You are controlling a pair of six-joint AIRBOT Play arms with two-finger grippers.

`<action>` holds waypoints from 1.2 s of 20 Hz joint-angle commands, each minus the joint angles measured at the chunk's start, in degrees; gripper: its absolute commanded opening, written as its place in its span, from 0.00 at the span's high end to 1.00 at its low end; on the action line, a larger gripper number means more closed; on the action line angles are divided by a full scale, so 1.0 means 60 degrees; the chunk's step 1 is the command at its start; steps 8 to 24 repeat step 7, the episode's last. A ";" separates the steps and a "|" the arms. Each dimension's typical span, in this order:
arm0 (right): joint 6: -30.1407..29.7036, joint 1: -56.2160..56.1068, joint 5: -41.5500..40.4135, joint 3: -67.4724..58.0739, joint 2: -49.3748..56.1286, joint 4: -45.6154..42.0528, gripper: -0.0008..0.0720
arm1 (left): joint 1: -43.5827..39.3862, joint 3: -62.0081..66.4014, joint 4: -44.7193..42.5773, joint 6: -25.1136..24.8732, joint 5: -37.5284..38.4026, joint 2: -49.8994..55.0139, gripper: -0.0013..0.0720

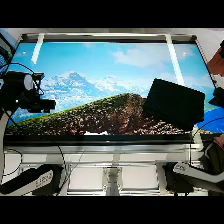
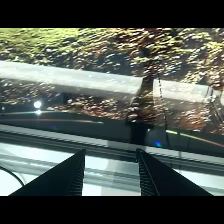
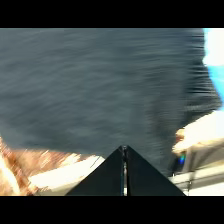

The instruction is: Fold the clothes and pants, and hang the long-sleeved shirts on hangers.

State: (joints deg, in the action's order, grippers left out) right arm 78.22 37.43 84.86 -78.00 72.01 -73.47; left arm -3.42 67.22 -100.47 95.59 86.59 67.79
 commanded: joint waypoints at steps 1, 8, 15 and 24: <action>-0.0488 -0.1341 0.0087 0.0889 -0.1443 0.0506 0.95 | 0.0011 -0.0004 0.0000 0.0000 0.0000 -0.0004 0.51; -0.0466 -0.3963 0.0102 0.4218 -0.3184 0.0528 0.94 | 0.0007 -0.0004 0.0000 0.0004 0.0000 -0.0004 0.51; -0.0466 -0.3963 0.0102 0.4218 -0.3184 0.0528 0.94 | 0.0007 -0.0004 0.0000 0.0004 0.0000 -0.0004 0.51; -0.0466 -0.3963 0.0102 0.4218 -0.3184 0.0528 0.94 | 0.0007 -0.0004 0.0000 0.0004 0.0000 -0.0004 0.51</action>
